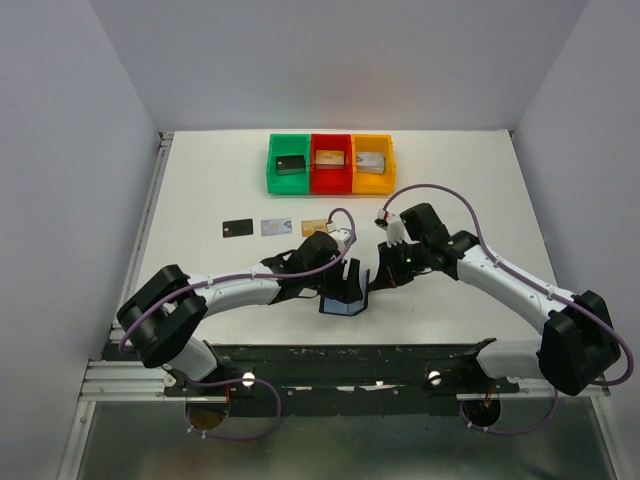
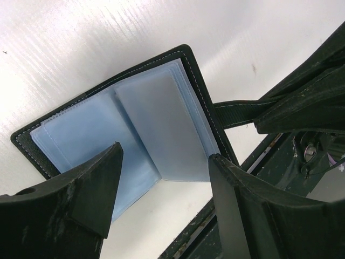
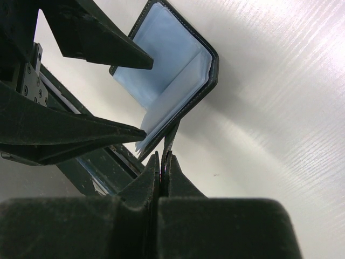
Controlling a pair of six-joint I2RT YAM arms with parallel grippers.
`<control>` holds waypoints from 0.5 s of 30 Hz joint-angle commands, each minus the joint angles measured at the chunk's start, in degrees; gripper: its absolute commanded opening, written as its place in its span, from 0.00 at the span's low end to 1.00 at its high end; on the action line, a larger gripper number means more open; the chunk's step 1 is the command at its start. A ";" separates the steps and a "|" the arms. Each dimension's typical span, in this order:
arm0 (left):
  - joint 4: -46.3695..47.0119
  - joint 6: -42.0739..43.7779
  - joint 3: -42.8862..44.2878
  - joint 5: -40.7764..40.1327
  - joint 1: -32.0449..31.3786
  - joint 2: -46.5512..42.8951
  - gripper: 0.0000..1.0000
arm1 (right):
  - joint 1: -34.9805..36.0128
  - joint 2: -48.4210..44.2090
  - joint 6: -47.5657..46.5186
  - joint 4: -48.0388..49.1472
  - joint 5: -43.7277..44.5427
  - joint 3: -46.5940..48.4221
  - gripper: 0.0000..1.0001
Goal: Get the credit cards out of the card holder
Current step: Remove the credit card from the card holder.
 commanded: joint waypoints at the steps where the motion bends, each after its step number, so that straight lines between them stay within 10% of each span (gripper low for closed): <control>1: 0.57 0.54 1.38 0.84 0.05 0.75 0.77 | -0.37 0.51 -0.66 -0.75 0.03 1.57 0.00; 15: 0.21 0.18 2.26 0.93 -0.83 1.10 0.82 | -0.37 0.60 -0.48 -0.31 -0.94 1.83 0.00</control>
